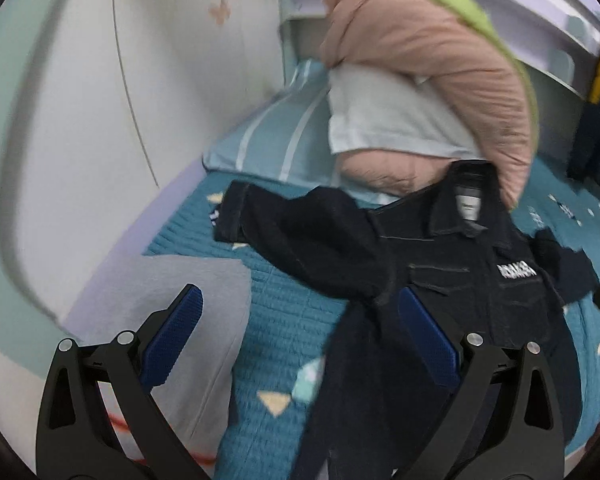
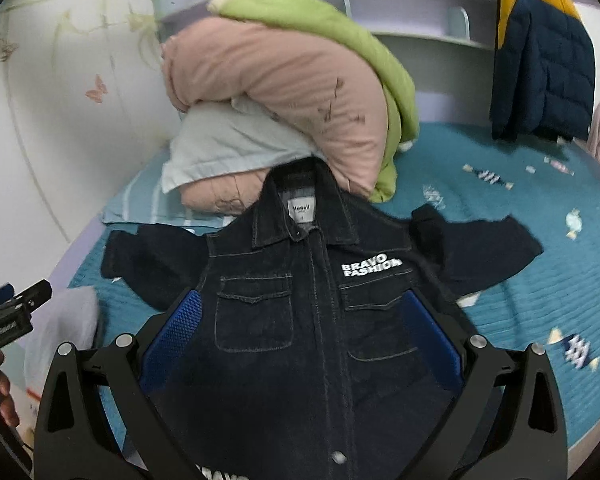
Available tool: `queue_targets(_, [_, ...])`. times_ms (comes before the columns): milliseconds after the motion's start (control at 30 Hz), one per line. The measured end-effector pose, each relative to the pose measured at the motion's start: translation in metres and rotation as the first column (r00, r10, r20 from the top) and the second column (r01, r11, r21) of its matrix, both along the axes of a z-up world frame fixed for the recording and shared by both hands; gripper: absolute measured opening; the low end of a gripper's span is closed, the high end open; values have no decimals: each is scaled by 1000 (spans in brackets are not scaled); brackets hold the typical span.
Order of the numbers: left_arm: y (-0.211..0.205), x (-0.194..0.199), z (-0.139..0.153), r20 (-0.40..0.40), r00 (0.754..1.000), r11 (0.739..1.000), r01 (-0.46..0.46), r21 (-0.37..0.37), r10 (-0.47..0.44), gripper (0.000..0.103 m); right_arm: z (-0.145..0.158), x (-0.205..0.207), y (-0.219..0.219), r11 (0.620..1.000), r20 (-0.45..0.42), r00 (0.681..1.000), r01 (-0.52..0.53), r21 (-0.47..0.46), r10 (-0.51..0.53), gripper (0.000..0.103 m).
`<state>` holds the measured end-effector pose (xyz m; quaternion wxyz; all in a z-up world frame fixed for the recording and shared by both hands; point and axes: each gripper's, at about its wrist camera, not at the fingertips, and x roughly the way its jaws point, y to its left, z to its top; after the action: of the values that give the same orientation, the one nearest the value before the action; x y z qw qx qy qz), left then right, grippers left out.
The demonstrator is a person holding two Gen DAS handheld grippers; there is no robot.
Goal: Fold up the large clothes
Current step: 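Grasp the denim jacket sleeve cuff with the left tool and lift it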
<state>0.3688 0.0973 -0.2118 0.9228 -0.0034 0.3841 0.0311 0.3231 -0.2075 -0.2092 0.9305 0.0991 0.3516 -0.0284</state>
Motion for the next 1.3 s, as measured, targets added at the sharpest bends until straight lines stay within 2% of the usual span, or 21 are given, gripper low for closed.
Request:
queue_targets(67, [21,30,-18,-41,998,998,-58,-13,57,98,-18,9,2,1000,7,1000,20,-8,-20,96])
queue_targets(167, [58,69,-39,-61,988,986,-146,-79,142,98,-43,22,-1,997,-15,999,48,-62,-49,96])
queue_targets(200, [74,85,-49,-76,980,975,-192,-110,185,98,-47,24,-5,997,-22,998,56,-56,-57,96])
queue_targets(300, [97,116,-66,-102,966,961,-248,-121,236,98,-54,31,-23,994,-21,994,102,-32,-103,96])
queue_targets(400, [120,153,-97,-211,932,935,-326,-136,295,98,-62,33,-37,989,-23,989,145,-31,-146,96])
queue_targets(533, [127,180,-120,-278,906,924,-363,-121,320,98,-75,35,-57,980,-61,978,199,6,-198,96])
queue_targets(600, [131,192,-133,-322,891,908,-387,-164,322,98,-80,36,-67,975,-79,973,221,36,-218,96])
queue_targets(633, [131,194,-137,-332,886,905,-393,-161,325,98,-81,36,-69,973,-82,972,226,40,-222,96])
queue_targets(700, [127,205,-148,-349,876,915,-389,-108,331,98,-81,35,-75,969,-80,968,241,50,-237,96])
queue_targets(767, [123,209,-152,-339,882,920,-379,-97,327,97,-81,34,-79,967,-80,967,248,59,-243,96])
queue_targets(800, [121,211,-153,-328,889,922,-371,-109,319,91,-82,34,-80,966,-85,966,250,62,-245,96])
queue_targets(833, [120,214,-153,-326,896,925,-357,-129,301,78,-83,34,-82,966,-90,965,252,65,-246,96])
queue_targets(867, [119,218,-157,-339,902,929,-334,-159,267,72,-84,34,-83,965,-94,965,252,70,-245,96])
queue_targets(900, [118,220,-159,-351,900,929,-331,-166,258,64,-85,35,-84,964,-99,964,254,77,-246,96])
queue_targets(1000, [117,224,-171,-392,886,923,-338,-183,247,60,-86,36,-87,962,-107,963,257,87,-247,96])
queue_targets(1067, [117,222,-171,-374,895,927,-328,-180,244,50,-87,36,-88,963,-109,963,256,90,-246,96])
queue_targets(1133, [121,216,-165,-342,908,923,-324,-208,242,15,-87,35,-89,962,-111,962,259,91,-249,96])
queue_targets(1200, [127,203,-152,-293,920,906,-337,-256,260,10,-86,35,-91,959,-110,960,268,94,-258,96])
queue_targets(1300, [121,178,-117,-180,948,924,-301,-235,263,8,-87,33,-96,953,-111,956,284,104,-272,96])
